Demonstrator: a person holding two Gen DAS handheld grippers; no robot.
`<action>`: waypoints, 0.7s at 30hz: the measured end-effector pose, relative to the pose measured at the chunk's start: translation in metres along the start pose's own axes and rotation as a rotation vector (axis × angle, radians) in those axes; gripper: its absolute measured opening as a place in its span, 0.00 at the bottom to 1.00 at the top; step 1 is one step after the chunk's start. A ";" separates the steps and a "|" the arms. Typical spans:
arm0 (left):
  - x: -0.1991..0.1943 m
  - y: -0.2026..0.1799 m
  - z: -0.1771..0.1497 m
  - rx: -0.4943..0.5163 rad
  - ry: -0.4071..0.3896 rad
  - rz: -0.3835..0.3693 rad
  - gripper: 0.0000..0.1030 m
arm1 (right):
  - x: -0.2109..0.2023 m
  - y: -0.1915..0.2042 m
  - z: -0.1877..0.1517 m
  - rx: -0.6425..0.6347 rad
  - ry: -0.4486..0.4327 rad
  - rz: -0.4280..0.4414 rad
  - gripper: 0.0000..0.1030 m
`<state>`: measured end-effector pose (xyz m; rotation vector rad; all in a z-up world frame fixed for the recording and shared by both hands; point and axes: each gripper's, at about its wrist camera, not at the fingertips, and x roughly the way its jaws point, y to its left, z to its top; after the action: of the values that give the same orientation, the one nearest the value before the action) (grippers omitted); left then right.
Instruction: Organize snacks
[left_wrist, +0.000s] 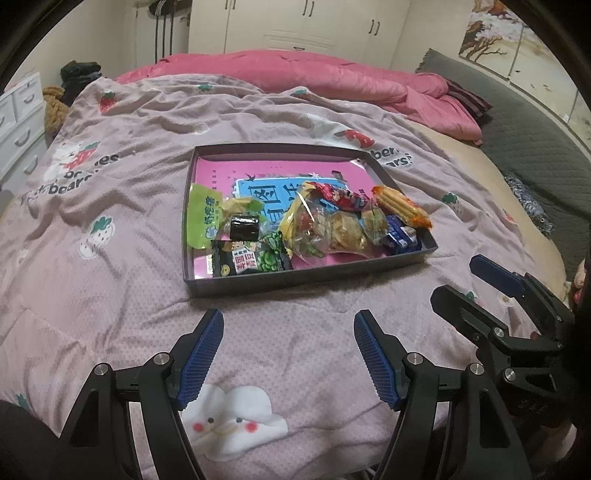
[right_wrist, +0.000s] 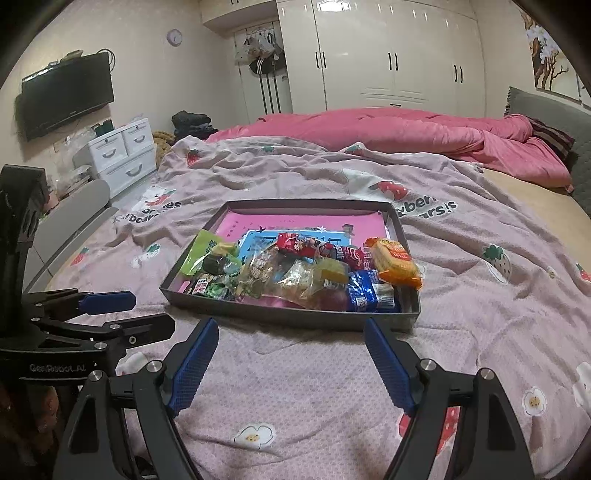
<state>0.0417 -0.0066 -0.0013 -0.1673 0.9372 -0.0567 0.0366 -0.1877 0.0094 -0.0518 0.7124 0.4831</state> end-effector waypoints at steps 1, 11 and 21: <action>-0.001 -0.001 -0.002 0.000 0.000 0.003 0.73 | -0.001 0.000 -0.001 0.000 0.000 -0.003 0.78; -0.006 0.000 -0.007 0.000 -0.007 0.002 0.73 | -0.004 -0.002 -0.005 0.004 0.007 -0.037 0.79; -0.006 0.001 -0.006 -0.003 -0.007 -0.003 0.73 | -0.003 -0.004 -0.005 0.010 0.010 -0.042 0.79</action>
<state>0.0334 -0.0053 -0.0006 -0.1717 0.9298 -0.0573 0.0329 -0.1933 0.0070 -0.0597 0.7221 0.4391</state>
